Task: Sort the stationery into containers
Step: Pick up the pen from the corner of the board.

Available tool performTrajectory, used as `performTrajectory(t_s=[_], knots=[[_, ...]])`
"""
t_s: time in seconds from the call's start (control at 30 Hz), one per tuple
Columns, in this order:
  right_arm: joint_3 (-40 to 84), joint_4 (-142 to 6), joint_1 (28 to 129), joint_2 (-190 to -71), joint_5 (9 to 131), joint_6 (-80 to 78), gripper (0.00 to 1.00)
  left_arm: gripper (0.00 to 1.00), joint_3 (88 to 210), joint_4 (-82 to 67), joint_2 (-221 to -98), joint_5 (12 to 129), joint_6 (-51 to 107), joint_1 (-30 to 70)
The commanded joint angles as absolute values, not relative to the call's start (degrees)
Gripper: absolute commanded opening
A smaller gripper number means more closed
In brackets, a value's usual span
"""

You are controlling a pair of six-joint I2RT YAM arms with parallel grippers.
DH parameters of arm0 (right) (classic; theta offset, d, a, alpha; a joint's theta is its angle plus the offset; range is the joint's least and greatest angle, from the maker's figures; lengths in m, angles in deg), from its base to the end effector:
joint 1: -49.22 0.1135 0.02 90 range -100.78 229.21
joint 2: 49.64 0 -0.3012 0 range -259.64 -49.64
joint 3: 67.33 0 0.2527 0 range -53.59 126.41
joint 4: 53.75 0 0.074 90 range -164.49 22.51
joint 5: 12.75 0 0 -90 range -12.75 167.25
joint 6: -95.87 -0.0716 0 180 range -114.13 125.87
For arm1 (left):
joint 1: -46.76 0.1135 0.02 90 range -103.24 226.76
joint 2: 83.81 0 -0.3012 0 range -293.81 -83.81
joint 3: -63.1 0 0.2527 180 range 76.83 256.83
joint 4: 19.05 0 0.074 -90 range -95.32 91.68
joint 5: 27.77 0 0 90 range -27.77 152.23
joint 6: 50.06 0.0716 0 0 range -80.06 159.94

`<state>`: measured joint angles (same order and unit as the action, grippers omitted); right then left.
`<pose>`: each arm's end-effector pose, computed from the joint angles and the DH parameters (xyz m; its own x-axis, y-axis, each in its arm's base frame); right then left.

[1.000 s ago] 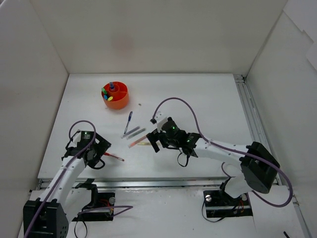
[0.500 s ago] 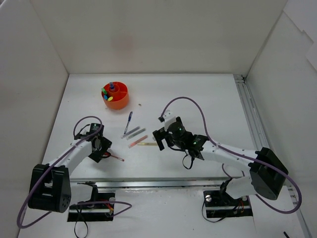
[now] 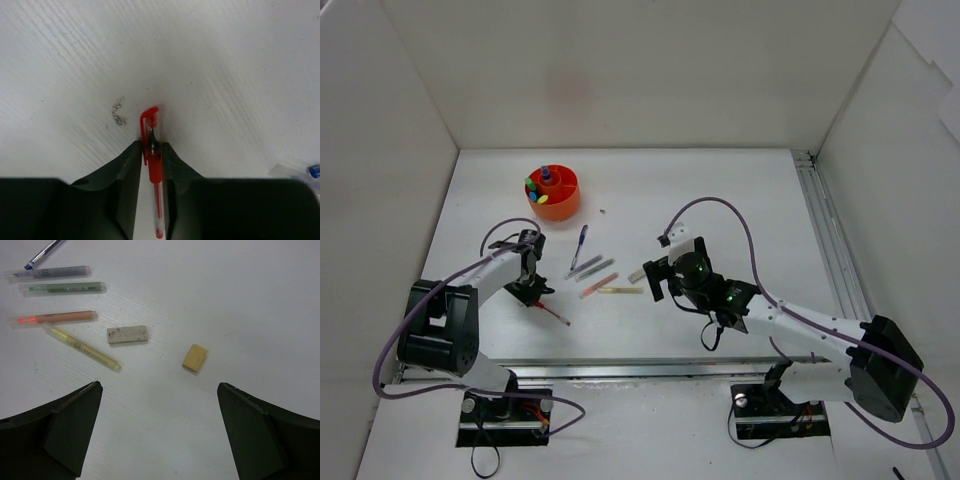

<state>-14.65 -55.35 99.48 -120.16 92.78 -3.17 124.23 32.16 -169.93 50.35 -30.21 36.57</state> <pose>0.2033 0.2145 0.2725 -0.3012 -0.1255 -0.9453 -0.5388 0.8403 0.0602 0.2615 -0.0320 0.1673 -0.4419 -0.8558 -0.2690 -0.8567 0.4916 -0.1565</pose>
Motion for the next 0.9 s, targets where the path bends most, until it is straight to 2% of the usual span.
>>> performTrajectory(t_s=[0.0,0.03,0.07,0.33,0.47,0.53,0.7,0.8,0.87], knots=[[-15.18,-53.25,99.14,-116.00,98.17,-4.32,0.98,0.16,127.98,36.60,-172.13,47.99,-30.11,35.51],[-15.53,-53.34,99.05,-115.47,98.52,-4.41,0.98,0.06,128.07,36.43,-172.14,48.25,-29.76,35.51],[-16.32,-53.42,99.05,-114.86,99.48,-4.59,0.98,0.00,128.07,36.17,-171.96,48.43,-29.50,35.51],[-19.57,-54.39,98.96,-106.42,101.07,-4.15,0.98,0.00,130.70,33.44,-163.45,44.13,-23.61,33.41],[-20.63,-52.90,98.96,-103.52,99.67,-2.75,0.98,0.00,135.27,27.75,-157.91,39.82,-11.79,30.16],[-20.98,-52.02,99.05,-102.90,99.75,-2.13,0.98,0.00,135.28,19.15,-152.99,38.50,-5.54,27.88],[-20.90,-51.40,98.87,-103.60,100.98,0.33,0.98,0.00,126.50,-13.49,-142.36,51.64,22.47,27.25],[-21.07,-50.00,98.52,-103.69,100.89,2.43,0.98,0.00,123.41,-26.27,-142.51,56.58,34.26,27.25],[-20.98,-48.77,98.26,-103.69,100.81,3.32,0.98,0.00,125.94,-28.60,-144.70,60.19,39.82,27.25]])
